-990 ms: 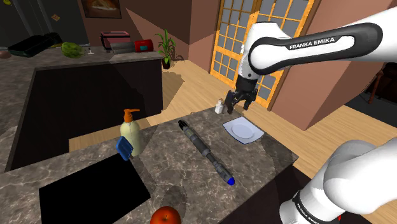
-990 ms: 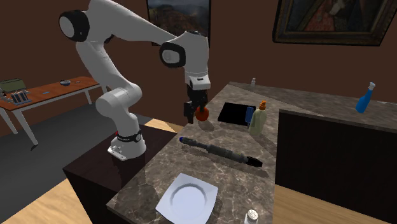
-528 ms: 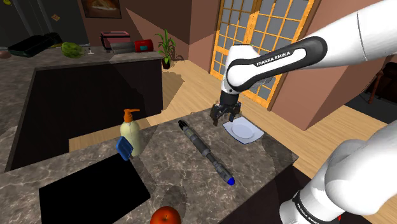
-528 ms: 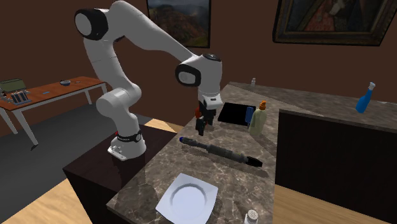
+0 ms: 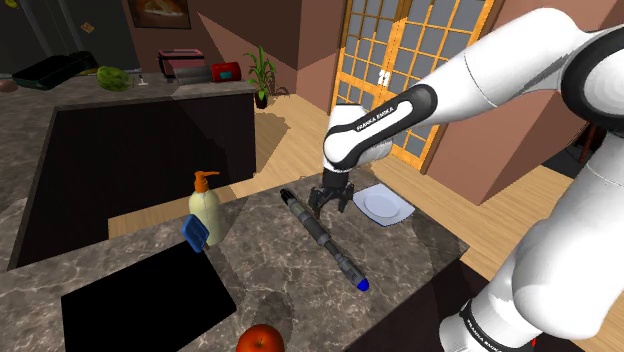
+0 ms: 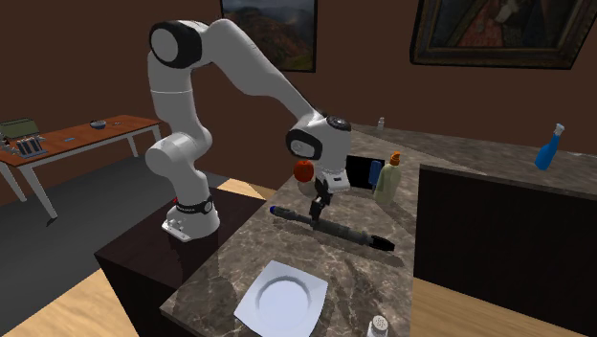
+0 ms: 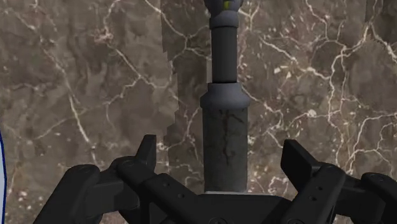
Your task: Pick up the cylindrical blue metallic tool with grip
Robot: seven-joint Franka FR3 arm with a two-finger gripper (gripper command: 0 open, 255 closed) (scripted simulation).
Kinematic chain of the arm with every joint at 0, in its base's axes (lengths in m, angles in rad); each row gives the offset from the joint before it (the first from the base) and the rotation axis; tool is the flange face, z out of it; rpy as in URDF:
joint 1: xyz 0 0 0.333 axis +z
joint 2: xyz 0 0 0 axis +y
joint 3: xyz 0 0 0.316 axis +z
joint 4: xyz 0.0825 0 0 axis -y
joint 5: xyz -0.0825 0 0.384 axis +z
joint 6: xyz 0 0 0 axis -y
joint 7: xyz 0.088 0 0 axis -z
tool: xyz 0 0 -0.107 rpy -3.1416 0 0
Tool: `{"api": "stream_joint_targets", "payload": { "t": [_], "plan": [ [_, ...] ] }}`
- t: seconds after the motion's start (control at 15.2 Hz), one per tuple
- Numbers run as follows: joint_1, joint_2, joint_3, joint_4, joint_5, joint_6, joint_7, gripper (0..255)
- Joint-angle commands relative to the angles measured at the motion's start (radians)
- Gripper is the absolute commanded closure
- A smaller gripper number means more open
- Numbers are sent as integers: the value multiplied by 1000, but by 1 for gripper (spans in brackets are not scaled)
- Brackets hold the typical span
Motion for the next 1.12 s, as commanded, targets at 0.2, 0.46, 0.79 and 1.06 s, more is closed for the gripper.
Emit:
{"api": "stream_joint_targets", "payload": {
  "t": [0.2, 0.46, 0.79, 1.06],
  "plan": [
    [14, 150, 24, 57, 49, 68, -16, 0],
    [14, 197, 27, 56, 59, 115, -29, 0],
    [13, 228, 29, 57, 66, 145, -38, 255],
    [13, 228, 29, 57, 66, 145, -38, 255]
  ]
}}
